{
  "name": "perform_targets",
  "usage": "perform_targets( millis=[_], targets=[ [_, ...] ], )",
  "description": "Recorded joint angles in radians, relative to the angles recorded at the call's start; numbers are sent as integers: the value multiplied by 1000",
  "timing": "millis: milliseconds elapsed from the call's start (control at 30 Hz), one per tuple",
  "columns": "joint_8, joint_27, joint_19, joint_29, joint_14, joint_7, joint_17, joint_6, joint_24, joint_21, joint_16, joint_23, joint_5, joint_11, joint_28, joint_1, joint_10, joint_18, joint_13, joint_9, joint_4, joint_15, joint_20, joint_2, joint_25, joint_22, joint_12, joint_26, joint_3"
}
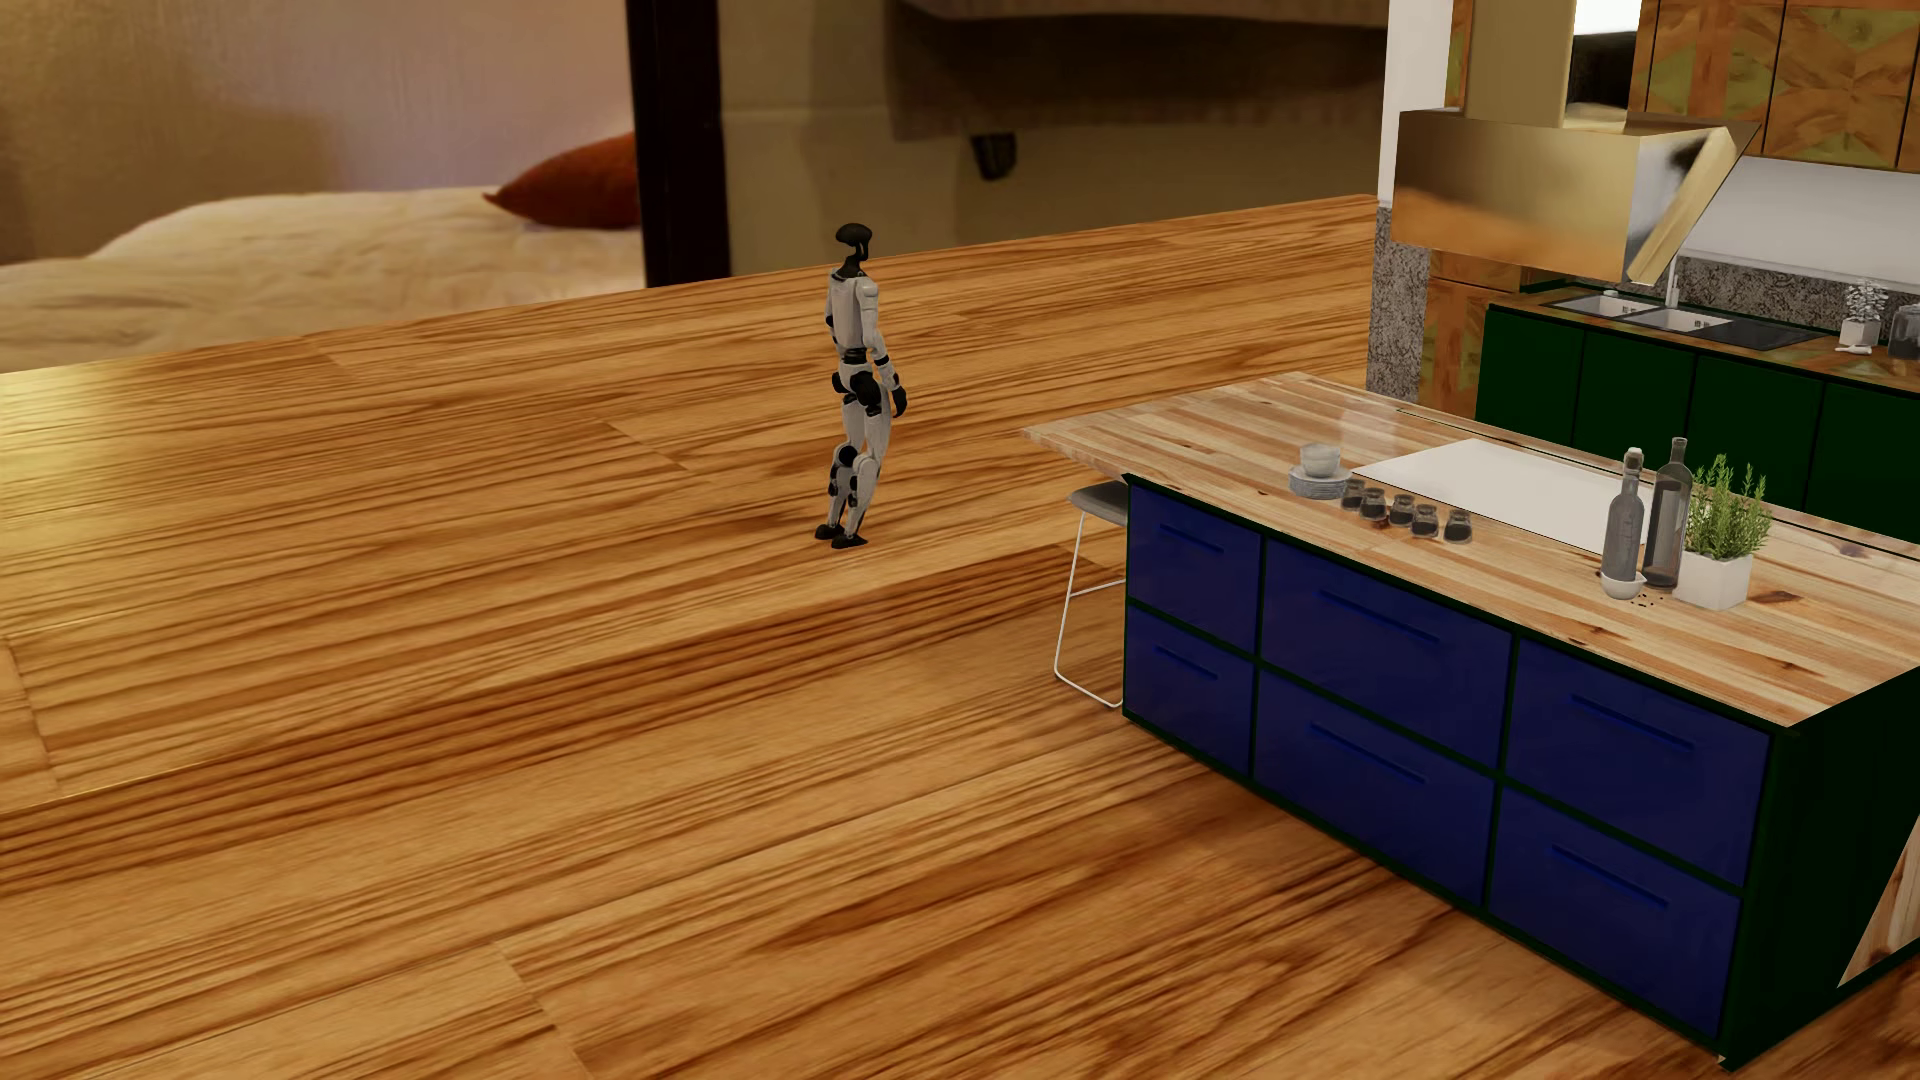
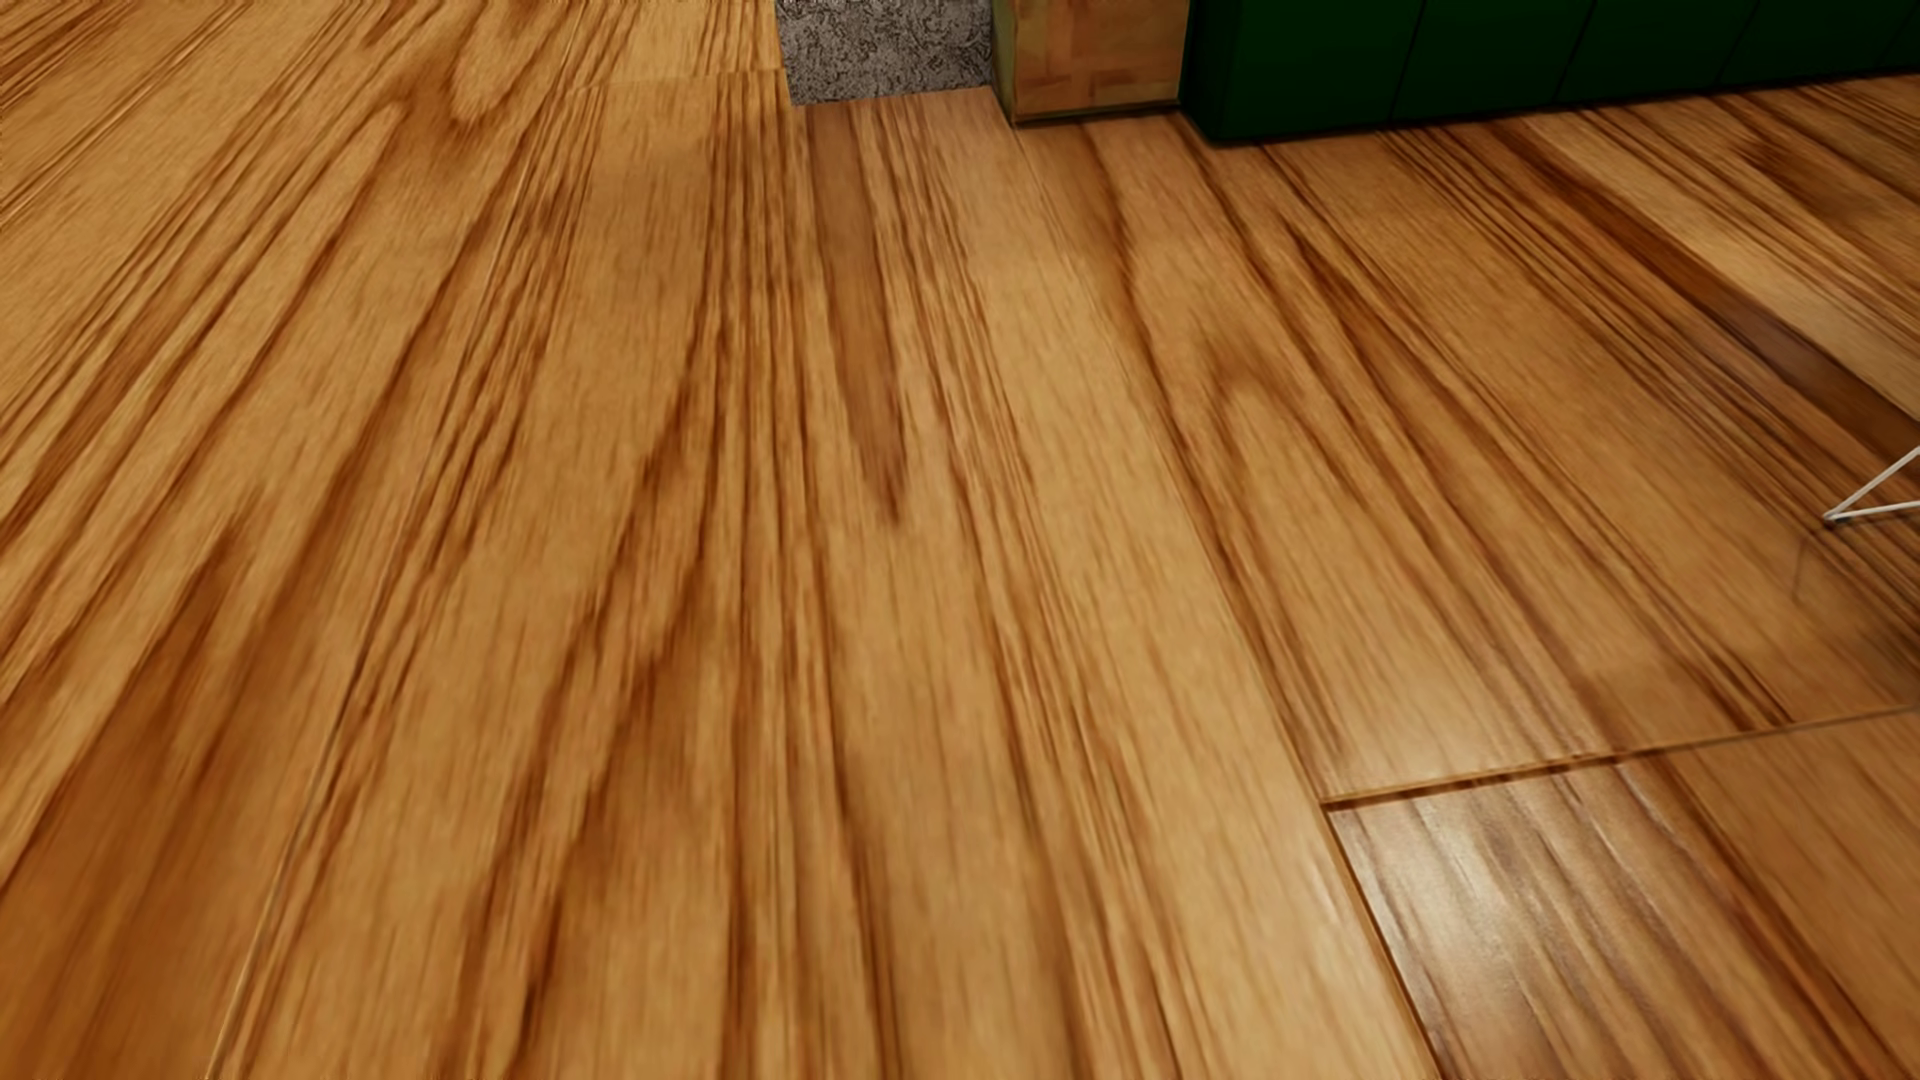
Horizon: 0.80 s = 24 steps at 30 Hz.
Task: Stand still
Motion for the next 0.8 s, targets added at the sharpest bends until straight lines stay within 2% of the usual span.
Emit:
perform_targets(
  millis=[800],
  targets=[
    [0, 0, 0, 0, 3, 0, 3, -19, 0, 6, 4, 2, -10, -2, 0, 10, -13, 0, 13, -26, -9, 9, 17, 4, 0, 19, 13, 0, 12]
  ],
)
